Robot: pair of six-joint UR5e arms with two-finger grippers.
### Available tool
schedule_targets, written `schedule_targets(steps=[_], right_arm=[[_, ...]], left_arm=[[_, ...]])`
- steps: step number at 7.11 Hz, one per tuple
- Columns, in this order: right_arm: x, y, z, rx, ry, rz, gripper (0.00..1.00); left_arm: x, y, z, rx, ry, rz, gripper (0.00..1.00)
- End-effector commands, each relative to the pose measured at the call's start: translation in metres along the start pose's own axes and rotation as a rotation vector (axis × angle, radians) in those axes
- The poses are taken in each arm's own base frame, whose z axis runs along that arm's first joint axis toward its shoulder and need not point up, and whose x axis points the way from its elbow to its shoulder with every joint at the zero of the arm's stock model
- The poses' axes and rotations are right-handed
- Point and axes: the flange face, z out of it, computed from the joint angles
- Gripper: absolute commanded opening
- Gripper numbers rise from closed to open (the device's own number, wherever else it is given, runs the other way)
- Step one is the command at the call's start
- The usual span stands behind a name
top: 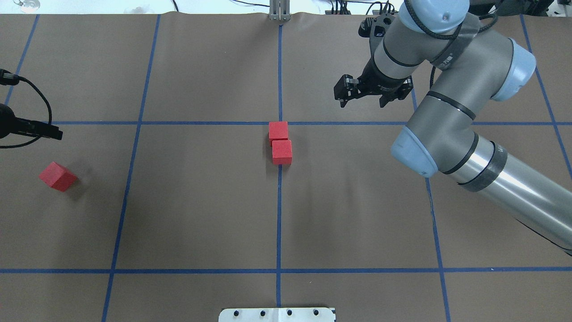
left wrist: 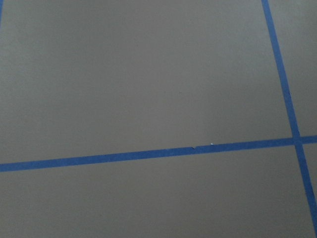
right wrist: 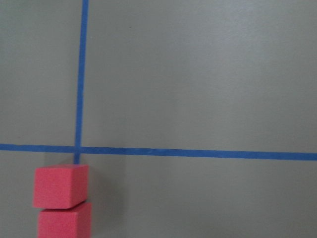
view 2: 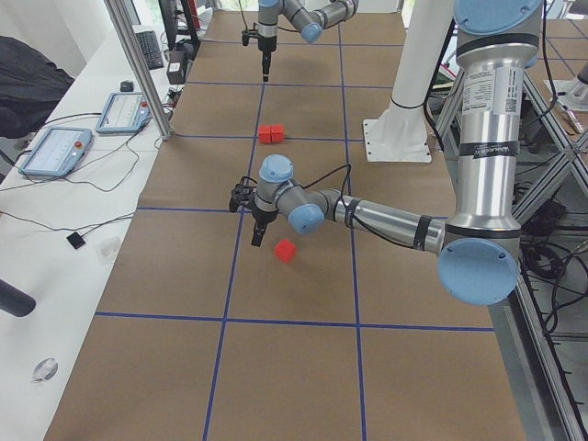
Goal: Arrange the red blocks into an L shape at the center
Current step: 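Open the right gripper and lift away while the left arm reaches the remaining cube, then grasp the last red cube with the left gripper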
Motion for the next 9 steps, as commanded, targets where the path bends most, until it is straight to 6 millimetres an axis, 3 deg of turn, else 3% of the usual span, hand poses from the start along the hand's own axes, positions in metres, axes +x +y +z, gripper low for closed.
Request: schedule_targets(steps=[1,3,7,9], right_arm=[[0.032,-0.006,-0.004,-0.008,0.007,-0.034,0.99],[0.037,-0.007,-0.002,-0.010,0.013,-0.038,0.99],[0.041,-0.005,0.002,-0.014,0.018,-0.036,0.99],[0.045,-0.003,0.004,-0.017,0.020,-0.034,0.99]], left_arm=[[0.003,0.026,0.008,-0.016,0.012,0.131,1.00],[-0.004,0.035,0.009,-0.022,0.010,0.250,1.00],[0.016,0.052,0.030,-0.073,0.032,0.318,1.00],[0.015,0.054,0.033,-0.080,0.031,0.319,1.00]])
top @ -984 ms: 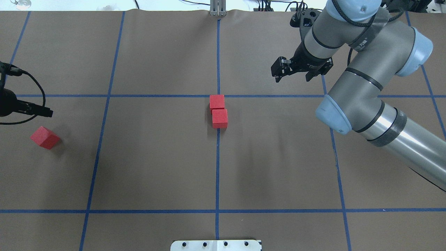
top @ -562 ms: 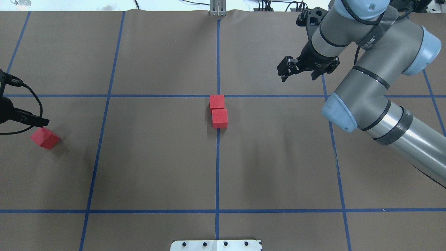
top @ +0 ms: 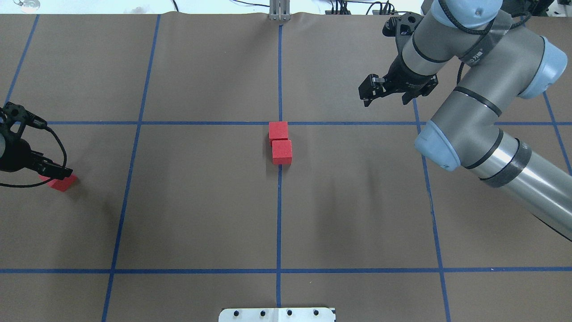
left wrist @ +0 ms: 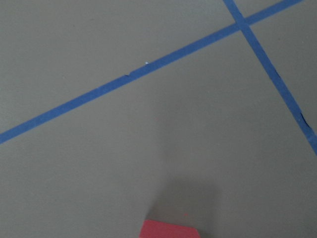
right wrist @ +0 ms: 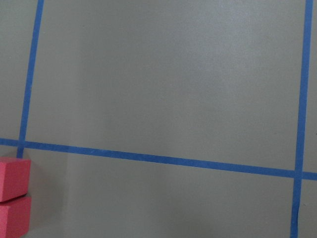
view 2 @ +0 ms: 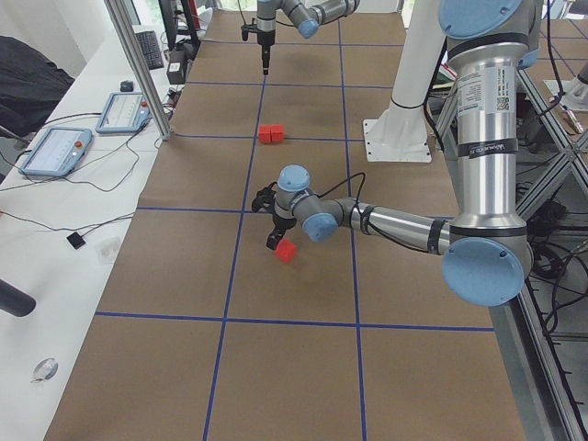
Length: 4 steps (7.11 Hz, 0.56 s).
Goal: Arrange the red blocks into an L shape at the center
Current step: 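Grasp the last red cube with the left gripper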
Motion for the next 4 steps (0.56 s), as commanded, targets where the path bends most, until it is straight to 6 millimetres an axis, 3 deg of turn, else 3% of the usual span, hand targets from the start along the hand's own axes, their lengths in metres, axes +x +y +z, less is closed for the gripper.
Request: schedule_targets(steps=[1,4], right_arm=[[0.0032,0.0013,0.0021,-0.003,0.003,0.002,0.99],[0.0037,0.0017,0.0020,-0.003,0.003,0.004,0.99]], left_arm=[[-0.0018,0.0027,0.0053,-0.012,-0.003,-0.002,1.00],[-0.0067,0.0082,0.0152,-0.032,-0.010,-0.008,1.00]])
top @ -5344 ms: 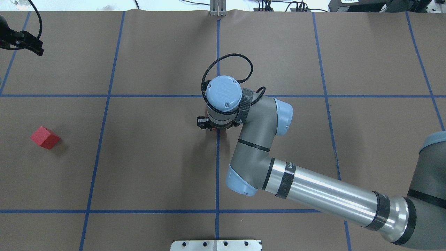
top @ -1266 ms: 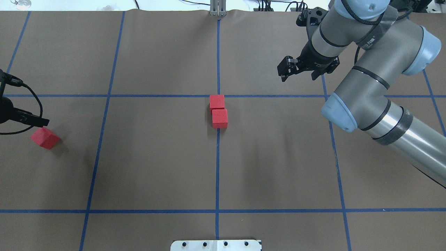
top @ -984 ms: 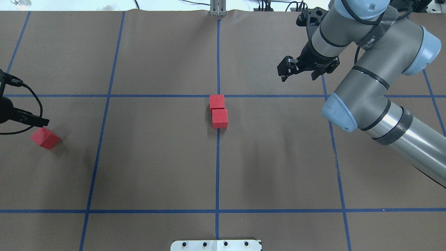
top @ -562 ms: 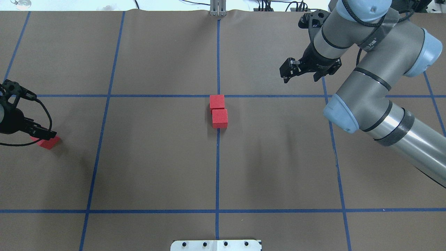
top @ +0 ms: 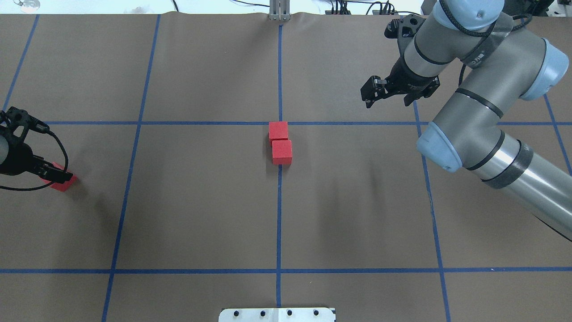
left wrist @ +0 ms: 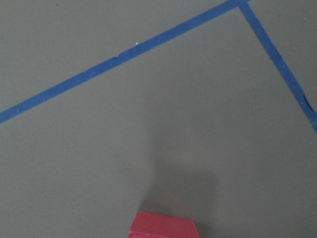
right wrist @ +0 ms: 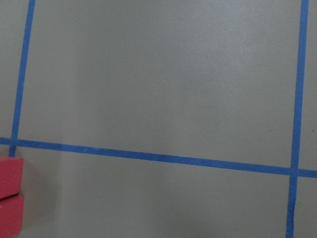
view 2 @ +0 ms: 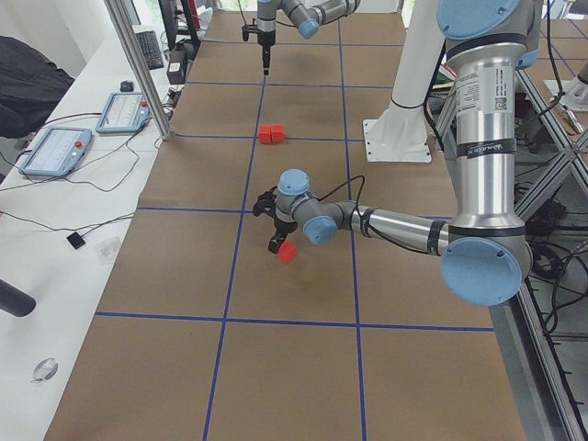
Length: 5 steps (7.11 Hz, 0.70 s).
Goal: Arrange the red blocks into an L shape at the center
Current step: 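Grasp the last red cube with the left gripper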
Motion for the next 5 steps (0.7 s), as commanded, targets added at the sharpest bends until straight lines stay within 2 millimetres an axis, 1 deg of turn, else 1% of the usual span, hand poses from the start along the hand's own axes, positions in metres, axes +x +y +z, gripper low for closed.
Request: schedule_targets(steps=[1,2,4,5], right_arm=[[0.001,0.000,0.000,-0.001,0.001,0.002,0.99],[0.001,0.000,0.000,-0.001,0.001,0.002,0.99],[0.003,0.001,0.002,-0.003,0.004,0.003,0.99],[0.004,0.002,0.003,-0.004,0.005,0.005,0.99]], left_arm=[[-0.004,0.003,0.006,-0.012,-0.005,-0.003,1.00],[-0.004,0.003,0.007,-0.013,-0.006,-0.005,1.00],[0.000,0.000,0.023,-0.036,-0.003,0.002,1.00],[0.001,0.000,0.026,-0.039,-0.002,0.003,1.00]])
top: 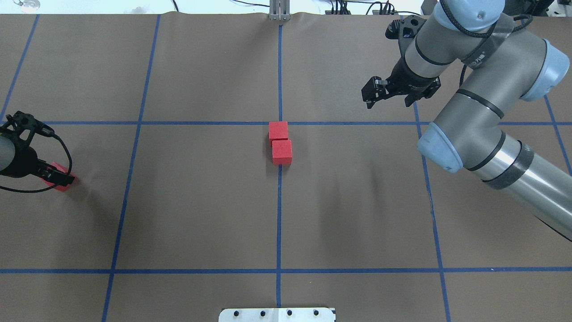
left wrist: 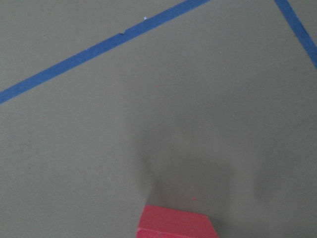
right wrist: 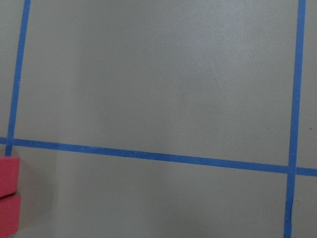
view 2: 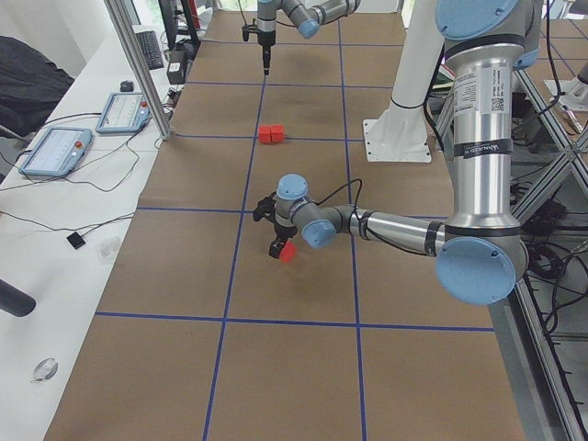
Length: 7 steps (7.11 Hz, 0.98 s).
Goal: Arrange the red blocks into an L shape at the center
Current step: 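Grasp the last red cube with the left gripper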
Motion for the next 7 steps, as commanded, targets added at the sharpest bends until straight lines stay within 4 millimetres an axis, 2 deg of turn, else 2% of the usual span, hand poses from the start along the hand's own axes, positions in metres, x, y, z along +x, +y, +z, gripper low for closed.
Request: schedule_targets(steps=[1,3,4,5,6,7], right_arm=[[0.0019,0.0000,0.0003,0.000,0.002,0.001,0.99],[0.0002,0.0005,-0.0004,0.000,0.000,0.000,0.99],[0.0002,0.0005,-0.0004,0.000,0.000,-0.001,0.99],[0.0004,0.0002,0.0001,0.000,0.000,-0.001,0.99],[0.0004,0.0004,0.0003,-0.002,-0.001,-0.001,0.99],[-0.0004,0.0001,-0.0003,-0.001,-0.001,-0.001,0.99]], left_arm=[[0.0021,-0.0018,0.0057,-0.007,0.003,0.002,1.00],[0.0010,-0.0002,0.0060,-0.009,0.000,0.001,0.95],[0.0004,0.0006,0.0062,-0.010,0.000,0.000,0.72],[0.0016,-0.0001,0.0048,-0.009,0.000,-0.001,0.22],[0.0044,-0.0024,-0.0002,-0.004,0.008,0.000,0.00],[0.0068,-0.0071,-0.0023,-0.012,0.008,-0.006,0.00]])
